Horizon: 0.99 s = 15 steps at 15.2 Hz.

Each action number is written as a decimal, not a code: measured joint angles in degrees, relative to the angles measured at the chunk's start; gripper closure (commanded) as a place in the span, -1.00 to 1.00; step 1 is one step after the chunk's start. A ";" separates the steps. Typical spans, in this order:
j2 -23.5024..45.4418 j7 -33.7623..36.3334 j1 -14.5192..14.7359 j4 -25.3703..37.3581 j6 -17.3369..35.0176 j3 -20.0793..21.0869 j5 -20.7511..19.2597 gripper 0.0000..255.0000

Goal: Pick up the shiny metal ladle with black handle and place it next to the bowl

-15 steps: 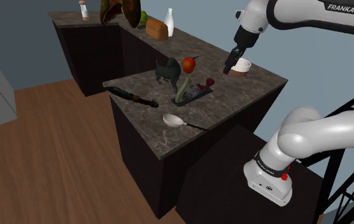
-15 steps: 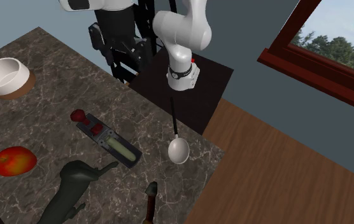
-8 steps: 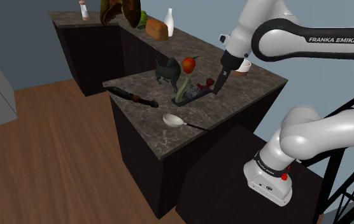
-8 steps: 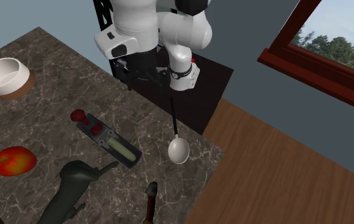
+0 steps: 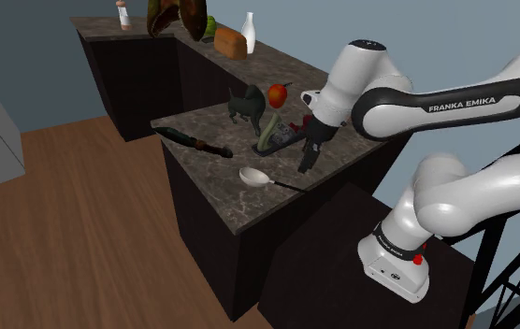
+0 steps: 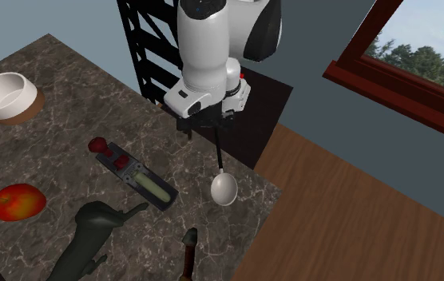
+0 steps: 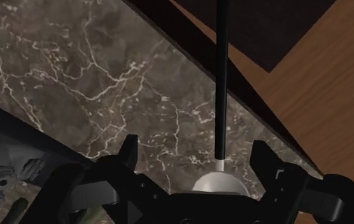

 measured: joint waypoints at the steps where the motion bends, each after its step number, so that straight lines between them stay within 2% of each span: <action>1: 0.79 -0.44 0.84 -1.05 1.88 0.33 0.38 -1.00; 4: 4.40 -1.00 3.70 -3.79 8.28 1.91 1.89 -1.00; 6: 6.18 -0.96 4.44 -4.79 11.10 2.50 2.35 -1.00; 12: 11.49 -1.14 4.47 -6.52 18.17 2.98 2.65 -1.00; 15: 12.27 -1.15 4.43 -6.66 19.12 3.03 2.66 -1.00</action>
